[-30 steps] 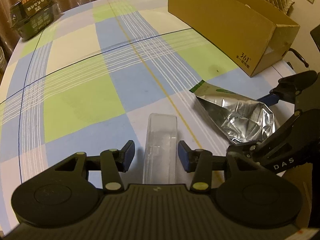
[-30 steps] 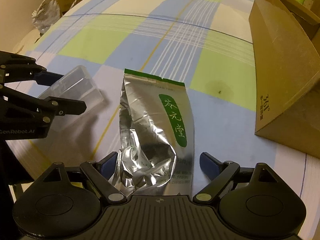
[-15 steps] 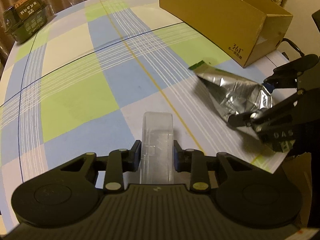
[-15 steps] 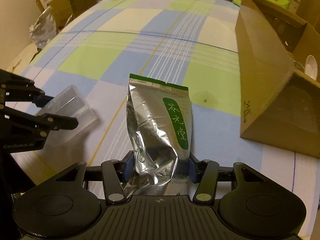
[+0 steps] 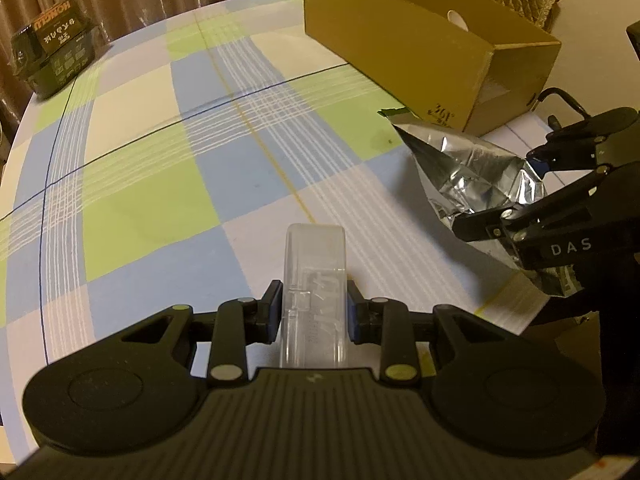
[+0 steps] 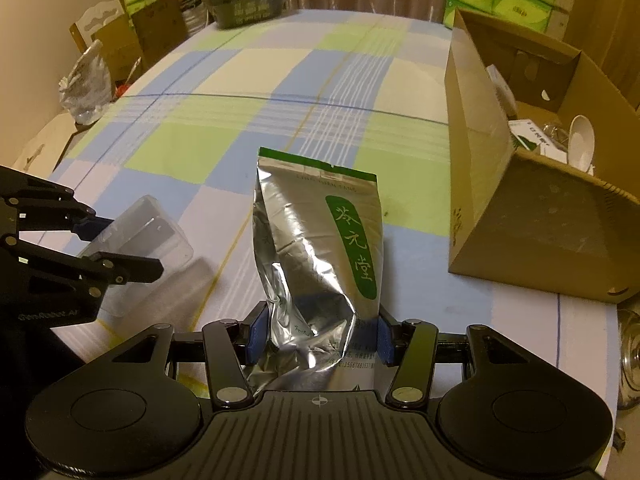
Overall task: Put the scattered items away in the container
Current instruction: 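Lift the clear case with the left gripper while the right lifts the tea pouch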
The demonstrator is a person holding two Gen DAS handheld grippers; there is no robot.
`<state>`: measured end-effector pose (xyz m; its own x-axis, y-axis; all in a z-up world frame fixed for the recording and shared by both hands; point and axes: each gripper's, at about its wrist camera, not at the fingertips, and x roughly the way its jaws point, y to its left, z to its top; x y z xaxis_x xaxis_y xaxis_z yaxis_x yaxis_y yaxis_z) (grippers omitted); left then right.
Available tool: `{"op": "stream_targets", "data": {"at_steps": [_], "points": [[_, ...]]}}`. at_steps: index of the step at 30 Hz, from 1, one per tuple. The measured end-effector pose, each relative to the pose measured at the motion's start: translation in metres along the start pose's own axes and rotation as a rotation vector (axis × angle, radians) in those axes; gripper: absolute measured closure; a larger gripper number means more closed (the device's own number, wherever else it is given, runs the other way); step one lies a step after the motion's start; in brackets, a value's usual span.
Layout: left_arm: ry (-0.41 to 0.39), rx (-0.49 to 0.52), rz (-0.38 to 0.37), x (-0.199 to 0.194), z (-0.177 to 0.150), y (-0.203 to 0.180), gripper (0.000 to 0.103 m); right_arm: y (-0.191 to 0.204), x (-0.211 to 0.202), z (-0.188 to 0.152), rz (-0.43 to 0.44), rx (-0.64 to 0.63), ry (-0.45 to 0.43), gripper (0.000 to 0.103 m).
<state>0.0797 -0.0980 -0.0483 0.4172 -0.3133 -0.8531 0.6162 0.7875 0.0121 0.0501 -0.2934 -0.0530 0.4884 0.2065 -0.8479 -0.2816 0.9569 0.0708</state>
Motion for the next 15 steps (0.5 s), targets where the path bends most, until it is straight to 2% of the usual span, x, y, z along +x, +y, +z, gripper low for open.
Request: {"op": "stream_targets", "data": {"at_steps": [15], "points": [[-0.023,0.003,0.005,-0.012,0.000,-0.012,0.077,-0.005,-0.021,-0.005,-0.012,0.011,-0.038,0.053]]}}
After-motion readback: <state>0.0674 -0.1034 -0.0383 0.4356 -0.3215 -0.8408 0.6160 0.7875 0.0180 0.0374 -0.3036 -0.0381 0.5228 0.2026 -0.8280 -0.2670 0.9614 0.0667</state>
